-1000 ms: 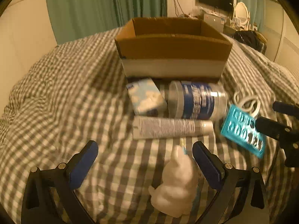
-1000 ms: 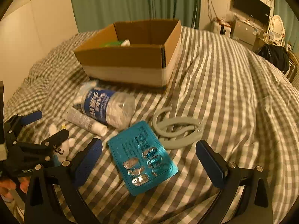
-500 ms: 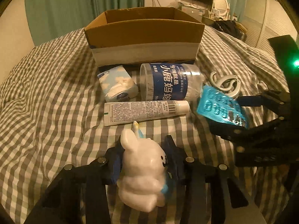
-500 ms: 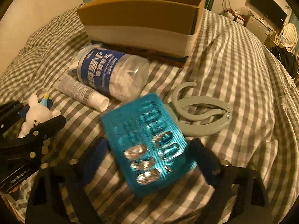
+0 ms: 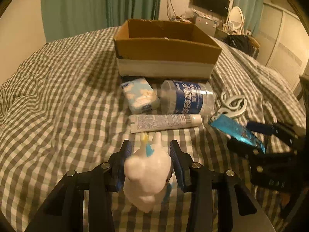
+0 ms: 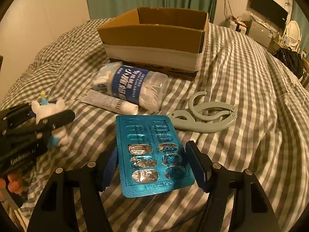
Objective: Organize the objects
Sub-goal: 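Grasp the teal blister pack with the right tool while left grasps the white bunny, then carry the blister pack and bunny into the cardboard box and release both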
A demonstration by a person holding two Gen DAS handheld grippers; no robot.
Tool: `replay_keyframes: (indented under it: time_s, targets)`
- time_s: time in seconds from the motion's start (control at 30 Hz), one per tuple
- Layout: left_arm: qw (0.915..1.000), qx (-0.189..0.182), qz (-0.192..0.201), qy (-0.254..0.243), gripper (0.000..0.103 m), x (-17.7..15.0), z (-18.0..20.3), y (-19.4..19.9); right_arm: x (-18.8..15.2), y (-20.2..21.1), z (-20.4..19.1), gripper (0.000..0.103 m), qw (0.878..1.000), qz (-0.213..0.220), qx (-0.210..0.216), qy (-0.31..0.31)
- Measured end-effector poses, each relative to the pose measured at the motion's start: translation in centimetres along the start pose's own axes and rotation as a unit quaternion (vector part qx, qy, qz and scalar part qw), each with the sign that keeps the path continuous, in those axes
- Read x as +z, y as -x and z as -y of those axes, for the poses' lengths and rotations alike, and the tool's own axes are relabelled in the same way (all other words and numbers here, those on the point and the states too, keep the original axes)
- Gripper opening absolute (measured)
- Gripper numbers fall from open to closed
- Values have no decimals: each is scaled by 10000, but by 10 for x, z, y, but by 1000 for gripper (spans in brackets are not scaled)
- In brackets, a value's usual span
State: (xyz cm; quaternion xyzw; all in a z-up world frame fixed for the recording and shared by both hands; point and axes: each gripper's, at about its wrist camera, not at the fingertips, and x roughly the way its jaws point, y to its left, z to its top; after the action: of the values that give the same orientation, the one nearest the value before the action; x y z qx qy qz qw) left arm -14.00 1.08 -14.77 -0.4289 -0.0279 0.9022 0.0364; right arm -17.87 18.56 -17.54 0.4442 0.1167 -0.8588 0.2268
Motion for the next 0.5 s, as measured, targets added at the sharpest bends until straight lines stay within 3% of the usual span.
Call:
replay_keyframes:
  time_s: [0.27, 0.5]
  targets:
    - [9997, 34, 240, 89, 42, 16, -9, 20, 1, 30, -11, 67, 9995, 310, 20, -37]
    - [9976, -125, 678, 97, 42, 69, -16, 34, 43, 67, -3, 67, 9964, 837, -126, 50]
